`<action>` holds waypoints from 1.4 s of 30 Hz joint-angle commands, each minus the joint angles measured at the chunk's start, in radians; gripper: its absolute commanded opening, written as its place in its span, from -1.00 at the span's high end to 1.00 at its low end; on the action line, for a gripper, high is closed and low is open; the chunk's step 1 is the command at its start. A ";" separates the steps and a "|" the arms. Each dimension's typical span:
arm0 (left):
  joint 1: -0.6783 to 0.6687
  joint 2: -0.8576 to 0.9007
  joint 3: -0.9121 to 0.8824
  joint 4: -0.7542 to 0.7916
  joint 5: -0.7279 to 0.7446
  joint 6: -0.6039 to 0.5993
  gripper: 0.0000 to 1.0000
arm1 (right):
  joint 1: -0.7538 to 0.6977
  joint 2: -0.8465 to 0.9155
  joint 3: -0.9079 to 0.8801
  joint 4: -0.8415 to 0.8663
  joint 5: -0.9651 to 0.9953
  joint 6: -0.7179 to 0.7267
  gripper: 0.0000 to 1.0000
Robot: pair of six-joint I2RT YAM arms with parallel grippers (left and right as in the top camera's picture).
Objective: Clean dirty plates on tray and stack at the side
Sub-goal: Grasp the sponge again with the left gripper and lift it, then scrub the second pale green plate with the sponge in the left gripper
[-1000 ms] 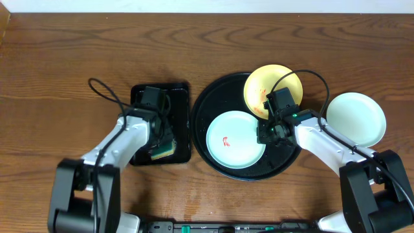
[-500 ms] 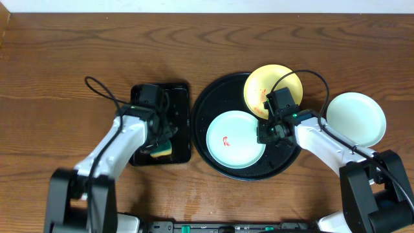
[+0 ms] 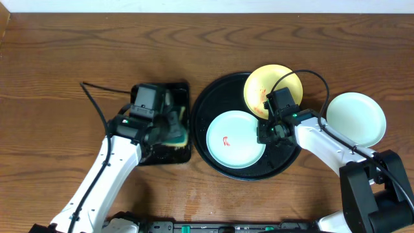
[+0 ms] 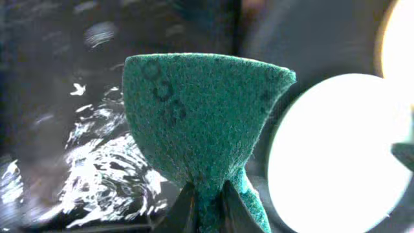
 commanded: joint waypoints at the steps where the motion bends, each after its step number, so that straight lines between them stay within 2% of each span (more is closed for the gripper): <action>1: -0.095 -0.007 0.048 0.076 0.119 -0.099 0.86 | 0.002 0.013 -0.008 -0.012 0.103 0.027 0.98; 5: -0.227 0.052 0.048 0.168 0.113 -0.145 0.85 | 0.014 0.013 -0.008 -0.012 0.103 0.019 0.98; 11: -0.375 0.266 0.048 0.309 0.079 -0.276 0.85 | 0.016 0.013 -0.008 -0.011 0.103 0.019 0.98; 17: -0.446 0.474 0.048 0.462 0.101 -0.378 0.85 | 0.016 0.013 -0.008 -0.012 0.102 0.019 0.97; 20: -0.453 0.550 0.048 0.487 0.100 -0.378 0.85 | 0.016 0.013 -0.008 -0.012 0.102 0.019 0.98; 22: -0.449 0.592 0.048 0.467 0.091 -0.380 0.85 | 0.016 0.013 -0.008 -0.012 0.102 0.019 0.98; 24: -0.430 0.612 0.049 0.370 -0.021 -0.457 0.85 | 0.016 0.013 -0.008 -0.013 0.102 0.019 0.98; 27: -0.397 0.598 0.064 0.268 -0.102 -0.482 0.85 | 0.016 0.013 -0.008 -0.016 0.103 0.019 0.98; 31: -0.344 0.582 0.130 0.084 -0.248 -0.483 0.86 | 0.016 0.013 -0.008 -0.019 0.103 0.019 0.98; 34: -0.316 0.582 0.177 -0.013 -0.331 -0.436 0.85 | 0.016 0.013 -0.008 -0.020 0.103 0.019 0.98; 38: -0.301 0.582 0.195 -0.066 -0.385 -0.415 0.86 | 0.016 0.013 -0.008 -0.024 0.103 0.019 0.98; 42: -0.313 0.586 0.194 -0.026 -0.370 -0.409 0.85 | 0.016 0.013 -0.008 -0.032 0.103 0.019 0.98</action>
